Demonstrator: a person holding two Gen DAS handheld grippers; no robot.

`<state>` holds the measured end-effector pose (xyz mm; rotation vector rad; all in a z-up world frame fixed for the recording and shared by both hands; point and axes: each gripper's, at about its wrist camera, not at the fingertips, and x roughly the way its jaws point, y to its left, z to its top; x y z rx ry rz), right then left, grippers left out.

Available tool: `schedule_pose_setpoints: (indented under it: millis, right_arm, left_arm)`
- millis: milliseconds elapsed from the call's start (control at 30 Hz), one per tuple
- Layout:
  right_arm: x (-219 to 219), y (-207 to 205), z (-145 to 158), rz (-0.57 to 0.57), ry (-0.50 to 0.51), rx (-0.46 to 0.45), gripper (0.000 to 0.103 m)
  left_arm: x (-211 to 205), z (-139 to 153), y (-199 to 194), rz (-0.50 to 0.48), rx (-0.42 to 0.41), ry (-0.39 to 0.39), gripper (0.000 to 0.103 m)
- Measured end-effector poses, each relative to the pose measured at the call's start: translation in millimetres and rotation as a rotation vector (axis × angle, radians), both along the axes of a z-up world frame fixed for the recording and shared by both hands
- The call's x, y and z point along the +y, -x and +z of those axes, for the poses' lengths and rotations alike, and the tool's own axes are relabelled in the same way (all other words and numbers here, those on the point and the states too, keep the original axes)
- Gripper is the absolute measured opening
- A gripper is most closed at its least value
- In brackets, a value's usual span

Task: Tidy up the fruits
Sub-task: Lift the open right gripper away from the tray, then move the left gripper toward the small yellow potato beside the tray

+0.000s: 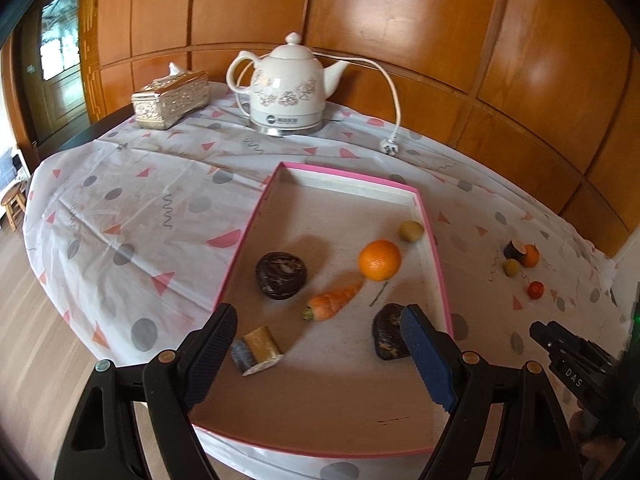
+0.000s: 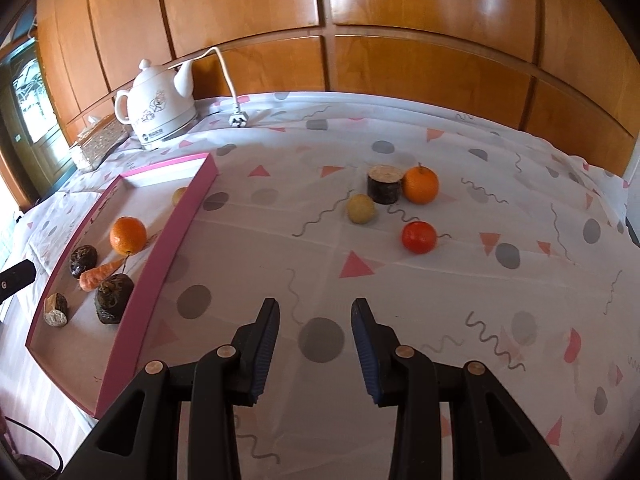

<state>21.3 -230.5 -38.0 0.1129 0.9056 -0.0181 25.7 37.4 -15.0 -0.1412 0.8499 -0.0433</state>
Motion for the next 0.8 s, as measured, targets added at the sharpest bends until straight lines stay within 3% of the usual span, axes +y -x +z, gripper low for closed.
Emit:
schedule_pose_setpoints:
  millis: [633,800]
  right_arm:
    - [-52.2,13.3,-5.4,-0.142,0.017,0.013,0.038]
    - [-73.2,18.6,-8.4,-0.196,0.016,0.023,0.038]
  left_arm:
    - [-89.3,6.7,-20.9,-0.275,0.005,-0.05,0.083]
    - [-115.0,8.0,-29.0,-0.343,0.009,-0.059,0.077]
